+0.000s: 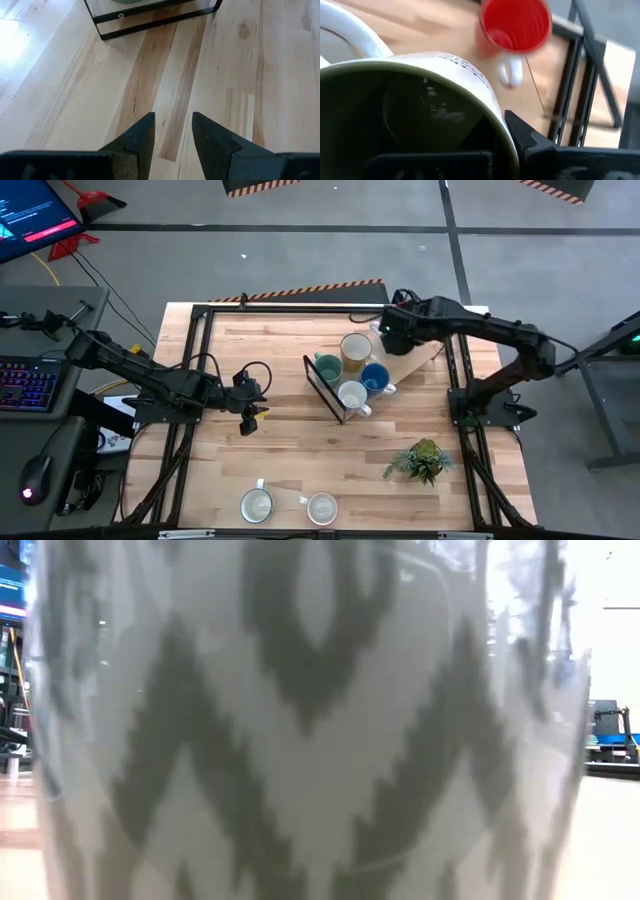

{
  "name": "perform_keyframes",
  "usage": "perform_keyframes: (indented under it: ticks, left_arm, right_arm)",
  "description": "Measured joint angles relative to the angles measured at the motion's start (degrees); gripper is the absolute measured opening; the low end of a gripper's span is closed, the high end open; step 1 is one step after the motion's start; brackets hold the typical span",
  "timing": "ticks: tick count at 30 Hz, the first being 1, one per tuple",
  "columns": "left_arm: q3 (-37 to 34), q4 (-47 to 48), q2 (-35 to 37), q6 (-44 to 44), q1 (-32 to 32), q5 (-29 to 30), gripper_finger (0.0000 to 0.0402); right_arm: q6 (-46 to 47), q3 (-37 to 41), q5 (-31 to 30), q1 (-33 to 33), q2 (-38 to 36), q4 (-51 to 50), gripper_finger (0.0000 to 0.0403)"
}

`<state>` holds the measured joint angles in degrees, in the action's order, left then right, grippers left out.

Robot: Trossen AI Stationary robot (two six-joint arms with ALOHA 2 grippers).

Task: Place coffee mugs
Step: Put the white mug on the shelf

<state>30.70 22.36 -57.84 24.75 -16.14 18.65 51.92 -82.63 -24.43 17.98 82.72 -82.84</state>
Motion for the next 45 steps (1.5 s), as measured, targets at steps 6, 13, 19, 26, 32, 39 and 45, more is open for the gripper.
perform_keyframes:
  ticks: [6, 13, 19, 26, 32, 39, 45]
  left_arm:
    - [0.0, 0.0, 0.0, 0.0, 0.0, 0.0, 0.0122]
    - [0.0, 0.0, 0.0, -0.3, 0.0, 0.0, 0.0122]
    - [0.0, 0.0, 0.0, -0.4, 0.0, -1.2, 0.0122]
    - [0.0, 0.0, 0.0, -0.4, 0.0, -3.3, 0.0122]
    - [0.0, 0.0, 0.0, -0.4, 0.0, -3.6, 0.0122]
    - [0.0, 0.0, 0.0, 0.7, 0.0, -5.3, 0.0122]
    - [0.0, 0.0, 0.0, 1.1, 0.0, -5.5, 0.0122]
  right_arm:
    - [7.3, 7.9, 2.4, -0.2, -2.1, 1.8, 0.0]
    - [10.9, 15.4, 4.9, -0.3, -2.0, 8.6, 0.0]
    - [14.3, 20.8, 2.6, -0.2, -1.9, 12.2, 0.0]
    - [16.3, 24.8, 1.8, -0.2, -1.9, 14.8, 0.0]
    - [17.5, 26.8, 1.5, 0.7, -2.1, 17.6, 0.0]
    - [17.6, 26.9, -1.1, 1.5, -2.0, 17.9, 0.0002]
    - [15.6, 27.0, -1.0, 1.6, -1.9, 20.1, 0.0022]
